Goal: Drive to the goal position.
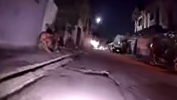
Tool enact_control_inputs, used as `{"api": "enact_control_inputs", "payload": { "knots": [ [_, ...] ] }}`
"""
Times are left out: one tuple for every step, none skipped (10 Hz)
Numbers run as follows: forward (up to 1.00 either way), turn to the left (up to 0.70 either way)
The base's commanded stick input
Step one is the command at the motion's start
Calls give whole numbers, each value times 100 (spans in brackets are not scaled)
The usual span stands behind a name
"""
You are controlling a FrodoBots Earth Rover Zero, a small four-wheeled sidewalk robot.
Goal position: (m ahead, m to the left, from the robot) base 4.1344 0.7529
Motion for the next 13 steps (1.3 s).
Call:
{"api": "enact_control_inputs", "payload": {
  "knots": [
    [0,0],
    [0,0],
    [0,0],
    [0,0],
    [0,0],
    [0,0],
    [0,0],
    [9,-18],
    [23,-46],
    [42,-54],
    [68,-36],
    [70,-35],
    [70,-35]
  ]
}}
